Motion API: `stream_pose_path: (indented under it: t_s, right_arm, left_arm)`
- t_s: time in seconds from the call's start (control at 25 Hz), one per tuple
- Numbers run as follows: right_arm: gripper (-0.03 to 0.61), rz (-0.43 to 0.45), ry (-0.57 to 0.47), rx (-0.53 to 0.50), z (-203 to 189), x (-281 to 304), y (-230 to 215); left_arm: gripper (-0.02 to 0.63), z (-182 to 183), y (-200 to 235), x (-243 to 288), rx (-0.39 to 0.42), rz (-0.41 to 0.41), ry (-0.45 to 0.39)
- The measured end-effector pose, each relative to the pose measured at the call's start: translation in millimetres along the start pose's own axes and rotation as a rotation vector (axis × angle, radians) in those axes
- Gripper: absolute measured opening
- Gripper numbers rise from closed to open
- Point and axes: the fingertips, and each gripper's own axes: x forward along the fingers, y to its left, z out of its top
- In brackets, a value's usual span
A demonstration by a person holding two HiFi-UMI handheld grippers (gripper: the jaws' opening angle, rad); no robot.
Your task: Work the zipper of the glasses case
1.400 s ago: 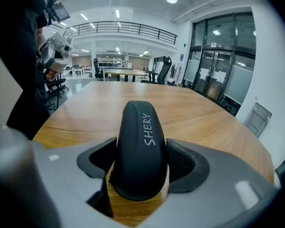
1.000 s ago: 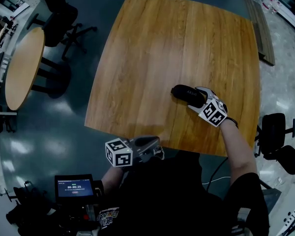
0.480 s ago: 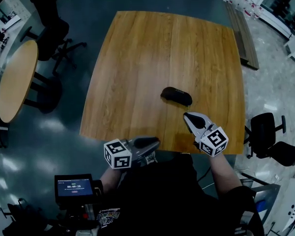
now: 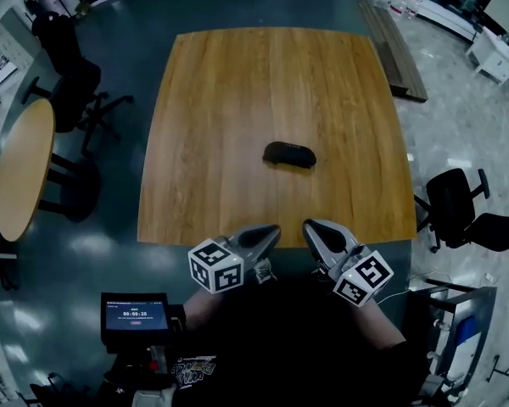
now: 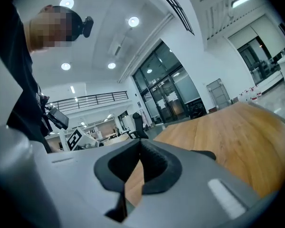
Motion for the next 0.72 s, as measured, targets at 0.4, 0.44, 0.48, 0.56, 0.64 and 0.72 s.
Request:
stream_pose_path:
  t_s: [0.4,0.44,0.48,0.56,0.64,0.72]
  right_arm:
    - [0.005,0.033,0.013,-0.062,-9,-101,11]
    - [0.005,0.04,0.014,-0.072,-11,-113,13]
    - [0.005,0.046,0.015,-0.075,-14,-125,15]
    - [0.005,0.058,0.016,-0.062,-21,-148,17]
    - [0.005,0.07,0.016,-0.046,-28,-164,23]
    - [0.005,0.087,0.015,-0.046,-31,-173,32]
  left_arm:
    - [0.003,-44,-77,23,-0.022,0.032,-0.07]
    - [0.003,-53,-87,25,-0.027,0.034,-0.074]
    - [0.003,-62,-97,27,-0.032,0.038,-0.075]
    - [0.004,-80,-114,27,-0.041,0.053,-0.084]
    - [0.004,-91,-127,19,-0.041,0.08,-0.106]
    - [0.003,-99,-136,8,-0.033,0.113,-0.129]
